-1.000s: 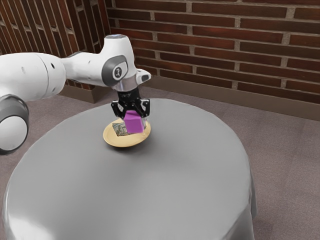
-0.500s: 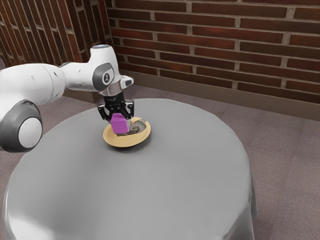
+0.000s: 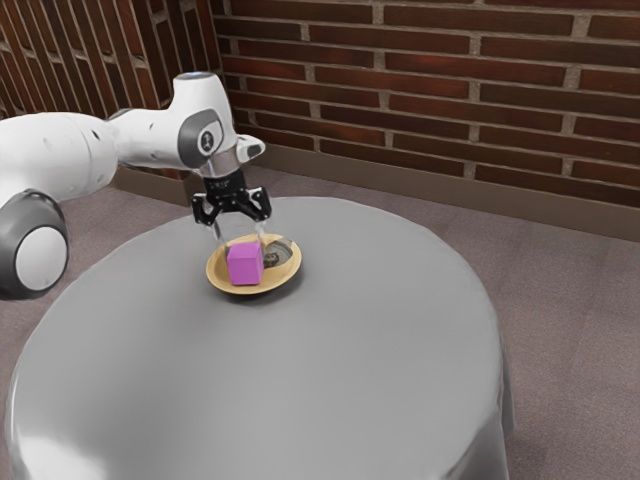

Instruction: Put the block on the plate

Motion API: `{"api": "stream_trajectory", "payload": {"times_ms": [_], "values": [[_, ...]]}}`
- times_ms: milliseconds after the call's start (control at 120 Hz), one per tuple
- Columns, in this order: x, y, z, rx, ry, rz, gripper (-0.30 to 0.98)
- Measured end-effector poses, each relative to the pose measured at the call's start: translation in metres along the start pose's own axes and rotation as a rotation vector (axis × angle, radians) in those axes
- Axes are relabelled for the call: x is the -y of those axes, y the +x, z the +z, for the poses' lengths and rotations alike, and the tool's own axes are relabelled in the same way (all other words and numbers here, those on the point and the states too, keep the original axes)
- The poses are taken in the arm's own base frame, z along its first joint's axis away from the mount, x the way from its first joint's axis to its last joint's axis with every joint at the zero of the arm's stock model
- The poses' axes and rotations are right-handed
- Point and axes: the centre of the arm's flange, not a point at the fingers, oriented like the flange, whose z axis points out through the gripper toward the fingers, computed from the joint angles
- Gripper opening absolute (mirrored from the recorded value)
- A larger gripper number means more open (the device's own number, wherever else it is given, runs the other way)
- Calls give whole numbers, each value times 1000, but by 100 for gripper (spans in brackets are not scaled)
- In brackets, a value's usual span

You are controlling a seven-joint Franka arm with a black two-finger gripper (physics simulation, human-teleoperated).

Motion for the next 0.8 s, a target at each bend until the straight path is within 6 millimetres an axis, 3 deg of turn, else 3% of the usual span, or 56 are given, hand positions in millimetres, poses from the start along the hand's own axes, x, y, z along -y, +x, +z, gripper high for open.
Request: {"api": "stream_trajectory", "payload": {"times_ms": [233, 483, 658, 800], "values": [[5, -62, -56, 45, 9, 75, 67], [16, -105, -169, -29, 27, 227, 68], [16, -127, -209, -54, 51, 328, 68], [13, -135, -215, -43, 67, 391, 69]]}}
